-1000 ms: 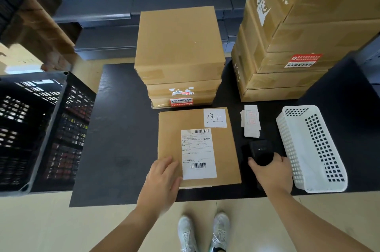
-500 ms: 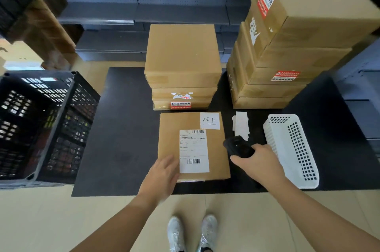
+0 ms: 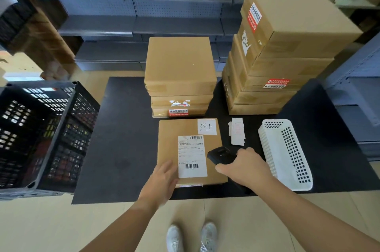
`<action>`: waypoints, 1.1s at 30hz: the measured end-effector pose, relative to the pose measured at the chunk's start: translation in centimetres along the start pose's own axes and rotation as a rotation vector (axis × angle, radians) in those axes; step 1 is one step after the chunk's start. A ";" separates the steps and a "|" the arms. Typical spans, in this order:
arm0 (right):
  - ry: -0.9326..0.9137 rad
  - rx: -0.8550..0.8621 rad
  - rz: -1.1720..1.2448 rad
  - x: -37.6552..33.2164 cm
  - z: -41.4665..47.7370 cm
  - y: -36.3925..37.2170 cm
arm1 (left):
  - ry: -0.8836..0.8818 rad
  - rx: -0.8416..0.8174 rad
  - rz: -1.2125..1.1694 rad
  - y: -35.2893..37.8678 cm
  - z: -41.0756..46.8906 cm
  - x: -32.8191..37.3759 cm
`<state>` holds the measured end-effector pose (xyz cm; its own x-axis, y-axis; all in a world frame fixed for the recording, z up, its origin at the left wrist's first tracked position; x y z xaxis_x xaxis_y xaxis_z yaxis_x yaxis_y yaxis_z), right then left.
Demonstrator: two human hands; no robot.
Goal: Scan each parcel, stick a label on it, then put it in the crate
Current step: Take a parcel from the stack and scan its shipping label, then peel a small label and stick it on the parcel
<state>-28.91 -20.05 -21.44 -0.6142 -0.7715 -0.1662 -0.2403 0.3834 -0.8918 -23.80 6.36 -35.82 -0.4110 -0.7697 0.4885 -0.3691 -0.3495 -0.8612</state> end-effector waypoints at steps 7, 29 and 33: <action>-0.019 0.012 -0.016 -0.4 -0.2 -0.2 | -0.022 -0.017 -0.005 -0.4 0.0 0.4; 0.062 0.010 0.004 2.6 1.0 1.9 | -0.014 0.016 -0.019 -1.6 -0.5 1.3; 0.172 0.113 0.046 5.9 3.7 4.1 | -0.037 0.048 -0.044 -0.8 -0.7 0.6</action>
<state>-30.74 -24.92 -27.59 -0.7440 -0.6528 -0.1423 -0.1293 0.3497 -0.9279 -24.29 6.55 -34.76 -0.3640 -0.7717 0.5216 -0.3457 -0.4081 -0.8450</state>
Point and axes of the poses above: each hand's wrist, its own z-axis towards the middle knuckle, its own y-axis out of the palm, x = y × z, the point moved 2 cm from there along z, towards the middle knuckle, and after that the axes turned 8 degrees about x, right-handed, at the moved point
